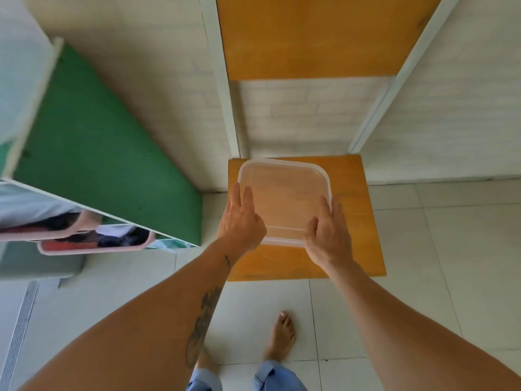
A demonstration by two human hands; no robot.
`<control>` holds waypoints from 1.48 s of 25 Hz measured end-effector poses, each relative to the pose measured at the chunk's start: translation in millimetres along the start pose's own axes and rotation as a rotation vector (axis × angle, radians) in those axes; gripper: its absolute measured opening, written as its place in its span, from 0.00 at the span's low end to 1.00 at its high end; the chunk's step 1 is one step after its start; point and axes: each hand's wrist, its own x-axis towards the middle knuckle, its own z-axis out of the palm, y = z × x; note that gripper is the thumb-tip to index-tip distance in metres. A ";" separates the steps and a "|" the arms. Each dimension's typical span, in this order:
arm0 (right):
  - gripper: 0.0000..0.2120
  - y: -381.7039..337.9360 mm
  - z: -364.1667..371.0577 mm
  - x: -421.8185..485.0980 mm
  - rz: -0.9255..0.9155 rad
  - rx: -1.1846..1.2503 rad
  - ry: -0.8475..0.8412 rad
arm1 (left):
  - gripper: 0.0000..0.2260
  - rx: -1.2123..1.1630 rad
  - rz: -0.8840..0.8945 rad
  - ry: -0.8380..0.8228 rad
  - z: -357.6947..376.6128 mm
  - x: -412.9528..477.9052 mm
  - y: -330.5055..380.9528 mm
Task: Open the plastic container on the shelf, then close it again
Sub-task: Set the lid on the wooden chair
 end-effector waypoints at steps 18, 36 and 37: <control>0.24 -21.9 -7.8 -1.4 -0.028 0.024 -0.108 | 0.26 -0.052 -0.009 -0.026 -21.1 7.3 -20.8; 0.26 -309.2 -206.8 -38.9 -0.430 0.256 -0.285 | 0.14 -0.555 -0.023 0.541 -313.4 -149.9 -46.2; 0.27 -324.0 -202.7 -40.5 -0.431 0.261 -0.286 | 0.15 -0.596 -0.028 0.573 -325.7 -151.4 -59.6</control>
